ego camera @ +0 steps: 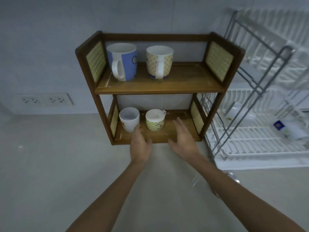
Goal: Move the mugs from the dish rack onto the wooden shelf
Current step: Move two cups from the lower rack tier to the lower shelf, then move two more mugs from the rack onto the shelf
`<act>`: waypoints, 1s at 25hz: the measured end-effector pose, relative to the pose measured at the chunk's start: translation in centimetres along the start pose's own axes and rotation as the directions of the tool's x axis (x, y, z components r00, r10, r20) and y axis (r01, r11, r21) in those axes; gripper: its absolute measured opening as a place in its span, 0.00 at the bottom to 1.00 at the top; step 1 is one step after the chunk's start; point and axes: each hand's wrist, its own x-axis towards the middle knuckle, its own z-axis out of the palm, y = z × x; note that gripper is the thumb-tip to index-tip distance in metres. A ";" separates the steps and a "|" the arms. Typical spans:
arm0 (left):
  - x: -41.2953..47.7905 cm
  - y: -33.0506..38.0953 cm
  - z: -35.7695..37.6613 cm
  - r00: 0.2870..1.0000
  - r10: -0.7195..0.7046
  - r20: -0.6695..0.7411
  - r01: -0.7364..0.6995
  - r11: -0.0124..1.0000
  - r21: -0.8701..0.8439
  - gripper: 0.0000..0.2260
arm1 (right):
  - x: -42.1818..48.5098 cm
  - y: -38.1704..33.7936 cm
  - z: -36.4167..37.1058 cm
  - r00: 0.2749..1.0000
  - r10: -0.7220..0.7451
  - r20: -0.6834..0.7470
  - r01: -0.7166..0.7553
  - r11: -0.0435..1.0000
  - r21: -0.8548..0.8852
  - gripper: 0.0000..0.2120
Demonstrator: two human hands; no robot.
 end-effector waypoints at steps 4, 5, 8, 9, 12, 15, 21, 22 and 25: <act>-4.8 4.8 0.8 0.865 0.481 0.141 -0.486 0.874 0.000 0.13 | -6.9 3.3 -6.4 0.970 -0.188 -0.152 0.185 0.982 -0.038 0.25; -5.5 6.3 1.1 0.805 0.570 0.165 -0.578 0.816 0.004 0.12 | -8.3 4.4 -8.0 0.947 -0.234 -0.220 0.222 0.972 -0.079 0.20; -7.5 11.7 3.5 0.541 0.800 0.261 -0.820 0.571 -0.051 0.10 | -11.1 9.4 -13.3 0.843 -0.340 -0.416 0.279 0.939 -0.203 0.09; -8.1 13.5 4.8 0.435 0.851 0.293 -0.876 0.476 -0.082 0.10 | -11.3 11.5 -15.0 0.829 -0.329 -0.452 0.254 0.942 -0.220 0.08; -9.1 17.8 9.4 0.273 0.905 0.325 -0.930 0.335 -0.151 0.10 | -10.2 18.0 -19.5 0.877 -0.145 -0.459 0.046 0.975 -0.219 0.10; -9.0 21.1 14.7 0.543 0.767 0.342 -0.762 0.621 -0.183 0.10 | -6.7 24.0 -23.2 0.921 0.117 -0.372 -0.238 0.924 -0.299 0.18; -5.4 24.8 25.2 0.871 -0.162 0.464 0.263 0.951 -0.160 0.27 | -2.1 30.8 -25.8 0.823 0.518 -0.233 -0.568 0.731 -0.379 0.32; -4.7 25.1 26.5 0.857 -0.267 0.441 0.375 0.910 -0.178 0.30 | -1.7 31.5 -25.7 0.819 0.538 -0.199 -0.568 0.715 -0.408 0.35; -2.8 26.1 29.4 0.749 -0.546 0.376 0.652 0.707 -0.272 0.39 | -0.7 33.0 -25.8 0.802 0.588 -0.103 -0.578 0.721 -0.381 0.39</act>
